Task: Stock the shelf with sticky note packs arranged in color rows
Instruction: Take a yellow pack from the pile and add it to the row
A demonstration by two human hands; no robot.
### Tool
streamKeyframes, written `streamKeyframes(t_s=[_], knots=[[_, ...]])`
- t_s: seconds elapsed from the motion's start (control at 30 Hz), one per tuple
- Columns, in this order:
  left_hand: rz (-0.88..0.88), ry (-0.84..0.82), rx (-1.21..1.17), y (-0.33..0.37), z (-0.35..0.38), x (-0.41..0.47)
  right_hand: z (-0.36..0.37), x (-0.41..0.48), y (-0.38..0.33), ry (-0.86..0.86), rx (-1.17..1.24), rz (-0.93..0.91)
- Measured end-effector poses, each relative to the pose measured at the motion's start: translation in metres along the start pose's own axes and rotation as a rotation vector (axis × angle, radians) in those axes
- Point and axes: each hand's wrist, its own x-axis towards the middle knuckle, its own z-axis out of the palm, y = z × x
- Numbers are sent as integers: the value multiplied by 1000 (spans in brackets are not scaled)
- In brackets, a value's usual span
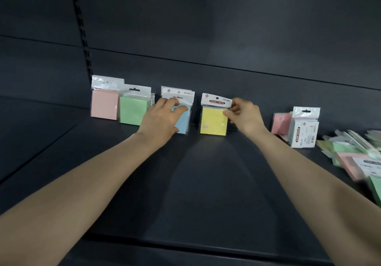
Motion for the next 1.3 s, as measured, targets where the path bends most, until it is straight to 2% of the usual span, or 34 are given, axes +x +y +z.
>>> streamKeyframes(t_s=[0.37, 1.07, 1.3], knots=[[-10, -20, 23, 0, -3, 5, 11, 3, -1, 118, -96, -42], [42, 52, 43, -5, -1, 8, 12, -4, -5, 186, -134, -108], [51, 53, 30, -3, -4, 7, -2, -10, -3, 218, -218, -140]])
